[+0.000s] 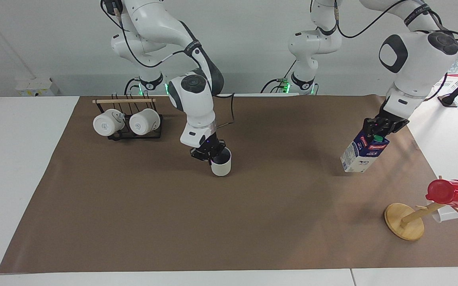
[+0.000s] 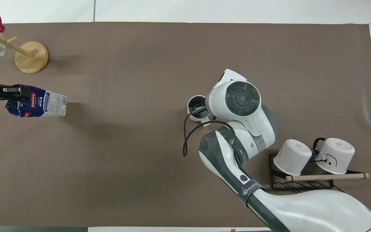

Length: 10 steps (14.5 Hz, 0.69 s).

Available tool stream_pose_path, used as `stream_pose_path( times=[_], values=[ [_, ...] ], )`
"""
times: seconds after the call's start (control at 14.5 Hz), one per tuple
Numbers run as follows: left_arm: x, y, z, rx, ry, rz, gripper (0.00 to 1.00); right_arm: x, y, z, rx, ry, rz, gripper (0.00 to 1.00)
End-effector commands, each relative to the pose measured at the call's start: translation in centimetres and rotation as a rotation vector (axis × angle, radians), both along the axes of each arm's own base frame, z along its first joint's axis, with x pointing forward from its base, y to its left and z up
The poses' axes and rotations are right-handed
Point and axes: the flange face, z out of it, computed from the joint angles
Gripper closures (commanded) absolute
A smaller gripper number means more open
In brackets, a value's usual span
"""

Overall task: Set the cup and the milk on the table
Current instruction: 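Release the mug with the right gripper while the left gripper lifts the carton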

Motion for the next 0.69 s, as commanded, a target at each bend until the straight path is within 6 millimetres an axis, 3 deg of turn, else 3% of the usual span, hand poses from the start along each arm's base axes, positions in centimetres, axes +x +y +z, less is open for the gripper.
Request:
stream_pose_path(
  times=[0.0,0.21,0.28,0.34,0.48,0.62],
  values=[
    [-0.1,-0.2,0.9,0.025,0.011,0.007,1.00,-0.8,-0.7,-0.4,-0.010,-0.004,-0.015,1.00],
    [0.0,-0.4,1.1,0.025,0.010,0.004,1.00,-0.9,-0.7,-0.4,-0.011,-0.003,-0.017,1.00],
    [0.1,-0.5,1.5,0.025,0.014,0.005,1.00,-0.8,-0.8,-0.4,-0.010,-0.004,-0.018,0.88],
    [0.3,-1.2,1.7,0.027,0.014,-0.009,1.00,-0.8,-0.8,-0.3,-0.010,-0.004,-0.020,0.01],
    [0.4,-3.4,1.7,0.041,0.005,-0.035,1.00,-0.2,-1.0,0.9,0.001,-0.026,-0.026,0.00],
    [0.2,-8.4,1.7,0.063,-0.007,-0.028,1.00,0.4,-2.7,4.2,0.014,-0.064,-0.056,0.00]
  ],
)
